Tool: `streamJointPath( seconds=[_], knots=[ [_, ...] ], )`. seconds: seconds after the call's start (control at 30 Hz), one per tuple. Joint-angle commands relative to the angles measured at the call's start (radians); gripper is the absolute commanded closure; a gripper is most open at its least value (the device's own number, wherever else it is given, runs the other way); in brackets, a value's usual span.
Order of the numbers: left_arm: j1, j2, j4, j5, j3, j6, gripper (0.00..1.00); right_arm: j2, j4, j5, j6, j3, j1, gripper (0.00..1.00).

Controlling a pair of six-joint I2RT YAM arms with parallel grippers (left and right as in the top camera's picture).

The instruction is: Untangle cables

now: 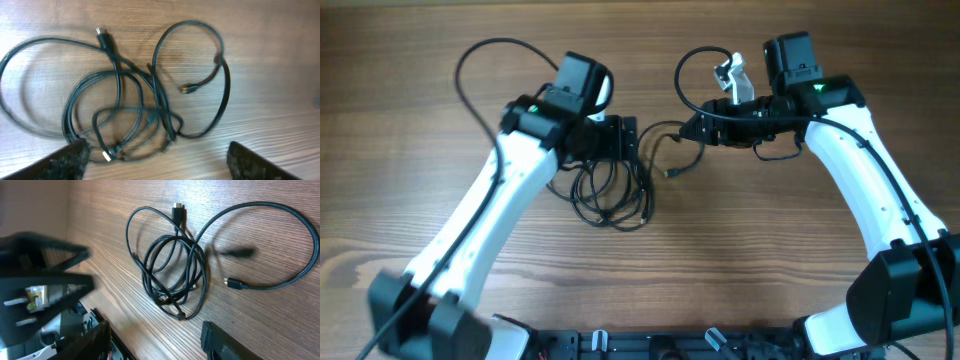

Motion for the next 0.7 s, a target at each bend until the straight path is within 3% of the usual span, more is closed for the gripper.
streamJointPath(
  seconds=[0.0,0.13,0.2,0.37,0.53,0.67],
  knots=[
    [-0.003,-0.033,-0.06,-0.023,-0.012,-0.204,0.31,-0.017,-0.002,0.014,-0.021,0.022,-0.002,0.4],
    [-0.03,-0.031,0.002,-0.023,-0.142,-0.333,0.48,-0.017,-0.001,0.014,-0.021,0.022,-0.002,0.37],
    [-0.047,-0.031,0.081,-0.005,-0.207,-0.369,0.51,-0.017,-0.001,0.014,-0.021,0.022,-0.002,0.37],
    [-0.122,-0.029,0.333,0.009,-0.311,-0.367,0.49,-0.017,-0.005,0.035,-0.018,0.022,-0.002,0.36],
    [-0.178,-0.02,0.39,-0.083,-0.33,-0.363,0.46,-0.017,-0.013,0.058,-0.017,0.022,-0.002,0.34],
    [-0.203,0.049,0.438,-0.099,-0.33,-0.285,0.47,-0.017,-0.013,0.058,-0.017,0.022,-0.002,0.34]
  ],
)
